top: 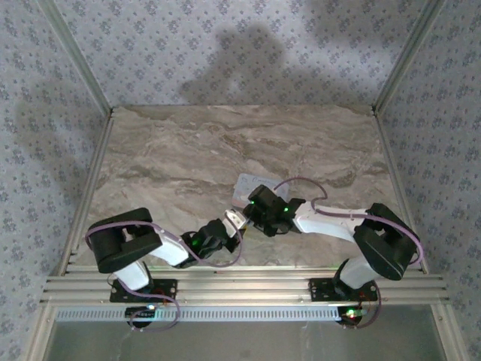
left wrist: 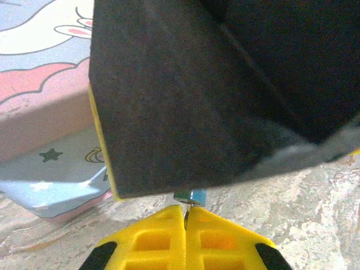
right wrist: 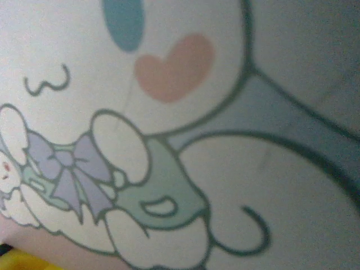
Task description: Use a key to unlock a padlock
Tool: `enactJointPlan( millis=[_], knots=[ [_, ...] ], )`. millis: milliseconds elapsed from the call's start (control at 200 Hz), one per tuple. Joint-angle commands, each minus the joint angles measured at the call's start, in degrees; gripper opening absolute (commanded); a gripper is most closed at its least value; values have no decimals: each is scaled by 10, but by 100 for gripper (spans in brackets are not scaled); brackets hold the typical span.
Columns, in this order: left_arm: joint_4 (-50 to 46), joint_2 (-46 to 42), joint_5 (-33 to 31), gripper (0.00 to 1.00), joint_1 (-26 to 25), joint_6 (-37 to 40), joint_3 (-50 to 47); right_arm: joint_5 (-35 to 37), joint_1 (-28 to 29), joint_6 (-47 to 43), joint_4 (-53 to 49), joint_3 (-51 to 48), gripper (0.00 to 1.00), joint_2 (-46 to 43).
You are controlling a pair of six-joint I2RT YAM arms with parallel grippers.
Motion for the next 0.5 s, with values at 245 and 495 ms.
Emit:
enactJointPlan(
  millis=[245, 495],
  knots=[
    [-6, -8, 124, 0, 25, -83, 0, 98, 25, 44, 102, -81, 65, -81],
    [52, -2, 269, 0, 107, -244, -2, 133, 28, 41, 133, -113, 65, -116]
  ],
)
